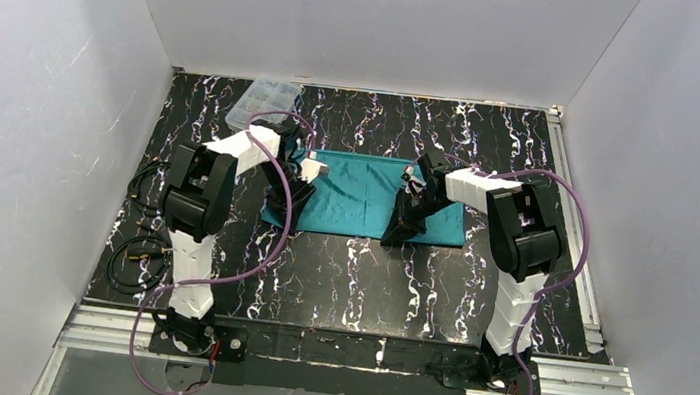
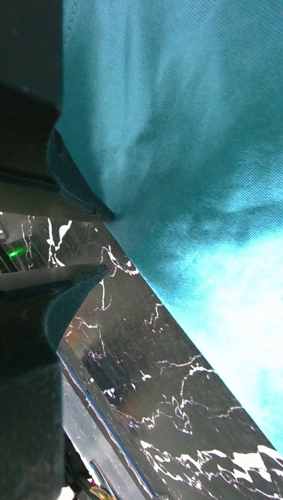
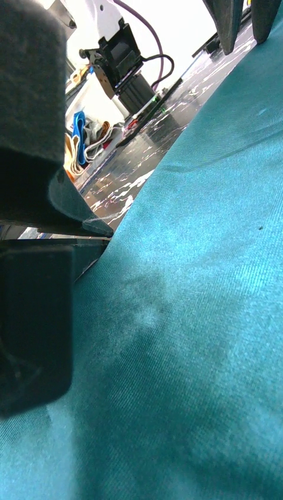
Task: Fold the napkin into a case and place the utensils inside
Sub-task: Smooth out the rectangle-folded napkin at the center of the board.
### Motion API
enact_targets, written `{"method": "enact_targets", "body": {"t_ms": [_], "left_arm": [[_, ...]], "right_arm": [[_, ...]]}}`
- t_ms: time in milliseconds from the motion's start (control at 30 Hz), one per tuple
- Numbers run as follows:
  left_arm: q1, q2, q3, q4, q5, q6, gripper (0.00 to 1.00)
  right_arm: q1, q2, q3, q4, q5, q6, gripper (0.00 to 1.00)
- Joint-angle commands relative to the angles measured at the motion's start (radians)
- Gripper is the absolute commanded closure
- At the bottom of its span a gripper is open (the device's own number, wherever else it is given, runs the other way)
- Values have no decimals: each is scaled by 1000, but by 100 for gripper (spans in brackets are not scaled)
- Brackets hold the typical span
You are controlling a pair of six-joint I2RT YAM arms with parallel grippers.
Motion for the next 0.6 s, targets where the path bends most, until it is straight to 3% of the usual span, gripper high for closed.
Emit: {"method": "enact_targets", "body": {"t_ms": [0, 200, 567], "left_arm": [[12, -69, -38, 14, -49, 40, 69], [14, -71, -60, 37, -60, 49, 69], [14, -55, -42, 45, -61, 52, 70]], "right_arm": [[-15, -13, 25, -37, 0, -12, 86], [-59, -29, 16, -82, 0, -44, 86], [-264, -118, -98, -165, 46, -112, 86]]}}
